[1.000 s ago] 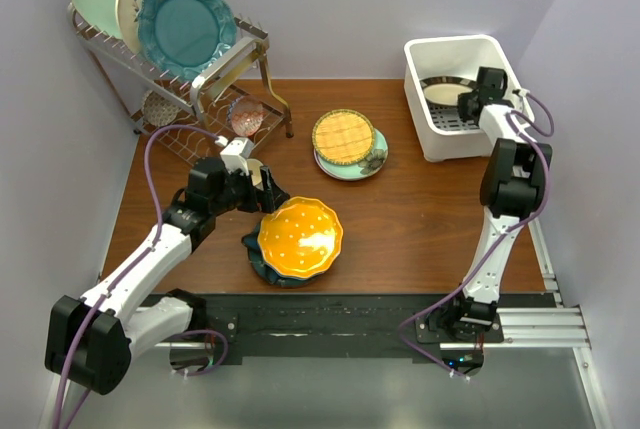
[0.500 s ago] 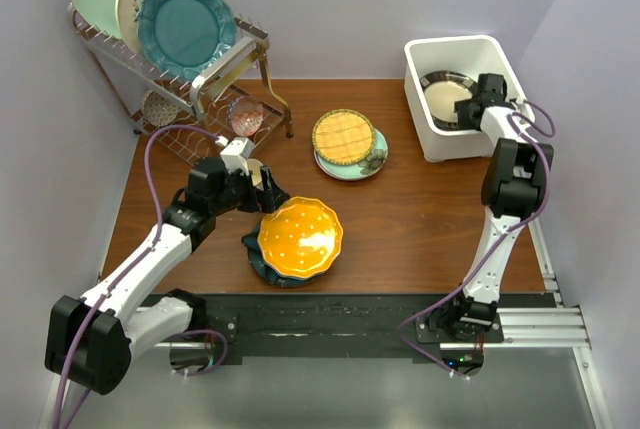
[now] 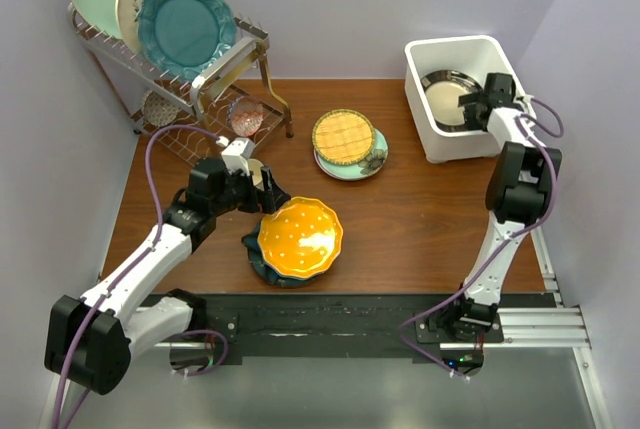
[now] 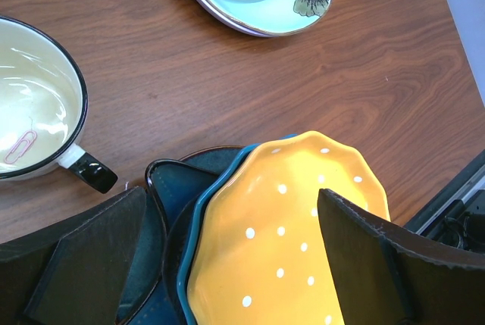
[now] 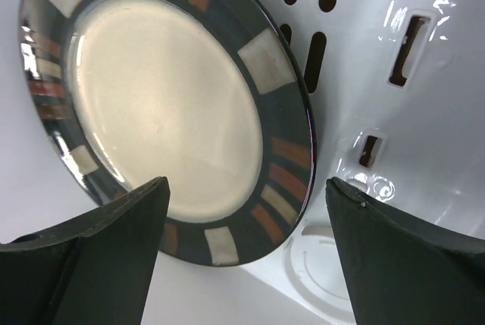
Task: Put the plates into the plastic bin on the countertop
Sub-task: Place the plate in the plastic bin.
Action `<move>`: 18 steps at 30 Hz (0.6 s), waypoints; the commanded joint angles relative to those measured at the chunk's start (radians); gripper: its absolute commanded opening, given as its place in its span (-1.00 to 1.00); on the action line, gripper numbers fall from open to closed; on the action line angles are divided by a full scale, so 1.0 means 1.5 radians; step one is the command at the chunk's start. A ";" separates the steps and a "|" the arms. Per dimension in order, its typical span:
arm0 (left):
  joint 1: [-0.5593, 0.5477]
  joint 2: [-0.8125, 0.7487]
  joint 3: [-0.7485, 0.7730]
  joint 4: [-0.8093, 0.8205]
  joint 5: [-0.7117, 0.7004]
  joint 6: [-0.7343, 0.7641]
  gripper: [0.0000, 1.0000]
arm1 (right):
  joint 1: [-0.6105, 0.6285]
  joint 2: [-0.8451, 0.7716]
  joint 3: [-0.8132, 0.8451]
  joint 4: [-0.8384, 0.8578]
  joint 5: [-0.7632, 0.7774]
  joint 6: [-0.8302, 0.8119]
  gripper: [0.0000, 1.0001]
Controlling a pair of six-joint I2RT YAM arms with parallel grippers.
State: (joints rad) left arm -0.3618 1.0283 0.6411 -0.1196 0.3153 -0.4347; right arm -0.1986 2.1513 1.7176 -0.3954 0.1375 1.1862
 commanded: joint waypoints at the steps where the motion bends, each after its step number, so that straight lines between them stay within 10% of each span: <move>1: -0.003 -0.006 -0.001 0.032 0.012 -0.003 1.00 | -0.027 -0.091 -0.028 0.008 0.012 0.001 0.77; 18: -0.004 -0.011 -0.002 0.034 0.019 -0.004 1.00 | -0.052 -0.229 -0.139 0.160 -0.072 -0.027 0.72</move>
State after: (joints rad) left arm -0.3622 1.0283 0.6411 -0.1188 0.3241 -0.4347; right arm -0.2779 1.8690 1.5562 -0.2779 0.1005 1.1679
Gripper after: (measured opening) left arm 0.997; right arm 0.873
